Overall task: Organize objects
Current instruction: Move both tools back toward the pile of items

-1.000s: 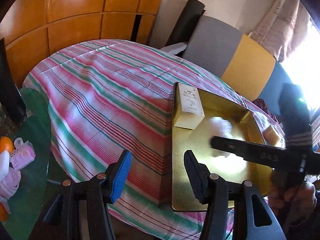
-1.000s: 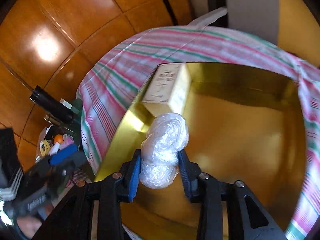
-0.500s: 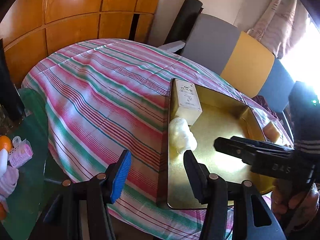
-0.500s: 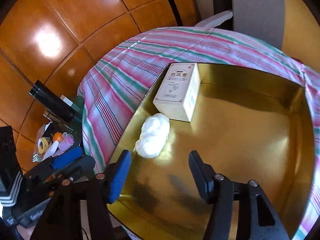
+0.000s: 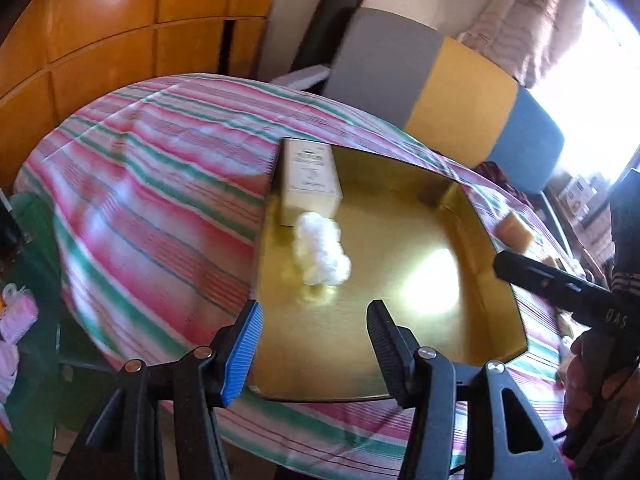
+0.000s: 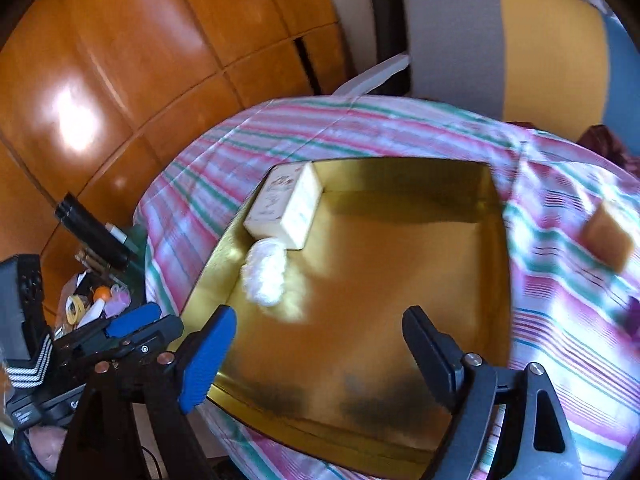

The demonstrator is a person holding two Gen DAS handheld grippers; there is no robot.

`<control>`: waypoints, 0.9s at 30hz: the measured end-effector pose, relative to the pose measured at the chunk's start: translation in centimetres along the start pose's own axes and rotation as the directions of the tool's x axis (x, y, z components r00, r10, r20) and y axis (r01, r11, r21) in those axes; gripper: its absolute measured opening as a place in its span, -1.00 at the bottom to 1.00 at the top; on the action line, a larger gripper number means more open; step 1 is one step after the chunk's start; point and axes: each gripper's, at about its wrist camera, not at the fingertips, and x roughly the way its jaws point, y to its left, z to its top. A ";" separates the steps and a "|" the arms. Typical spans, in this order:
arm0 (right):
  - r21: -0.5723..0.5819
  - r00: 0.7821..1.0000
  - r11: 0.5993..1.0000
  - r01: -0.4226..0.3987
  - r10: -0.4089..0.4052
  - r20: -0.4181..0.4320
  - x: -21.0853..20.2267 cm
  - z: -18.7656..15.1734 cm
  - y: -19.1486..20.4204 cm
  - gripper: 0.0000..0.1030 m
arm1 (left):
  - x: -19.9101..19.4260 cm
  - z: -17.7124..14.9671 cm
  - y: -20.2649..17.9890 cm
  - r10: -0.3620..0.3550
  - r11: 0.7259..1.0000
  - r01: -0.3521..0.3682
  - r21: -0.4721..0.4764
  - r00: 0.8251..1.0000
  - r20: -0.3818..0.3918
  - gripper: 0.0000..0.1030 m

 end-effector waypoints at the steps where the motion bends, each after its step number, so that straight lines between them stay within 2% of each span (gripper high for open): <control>1: 0.013 1.000 1.000 0.009 -0.009 0.013 -0.8 -0.1 -0.9 0.69 | -0.1 0.1 -0.6 -0.008 1.000 0.008 0.016 1.000 0.000 0.06; 8: 0.116 0.991 0.987 0.115 -0.122 0.060 -5.6 -1.8 -7.9 0.75 | -0.5 1.5 -6.7 -0.068 0.987 0.066 0.146 0.998 0.010 0.06; 13: 0.230 0.970 0.950 0.211 -0.233 0.072 -9.6 -3.4 -14.9 0.78 | 0.3 2.9 -12.5 -0.128 0.959 0.127 0.252 0.992 -0.014 0.08; 15: 0.278 0.955 0.926 0.256 -0.287 0.074 -11.4 -4.2 -17.9 0.78 | 0.9 3.4 -14.8 -0.139 0.947 0.140 0.288 0.990 -0.023 0.21; 19: 0.387 0.919 0.864 0.321 -0.383 0.092 -14.6 -5.5 -23.8 0.78 | 2.4 4.2 -19.4 -0.171 0.918 0.179 0.353 0.984 -0.055 0.27; 23: 0.521 0.879 0.782 0.342 -0.462 0.117 -16.9 -7.3 -28.8 0.78 | 4.5 5.0 -23.8 -0.189 0.888 0.213 0.407 0.977 -0.098 0.61; 25: 0.607 0.873 0.736 0.300 -0.468 0.135 -17.8 -8.9 -31.0 0.78 | 5.7 5.3 -25.9 -0.187 0.875 0.219 0.432 0.975 -0.115 0.62; 27: 0.668 0.881 0.692 0.274 -0.460 0.114 -18.0 -9.7 -32.6 0.78 | 7.3 5.5 -28.2 -0.179 0.852 0.229 0.470 0.972 -0.149 0.63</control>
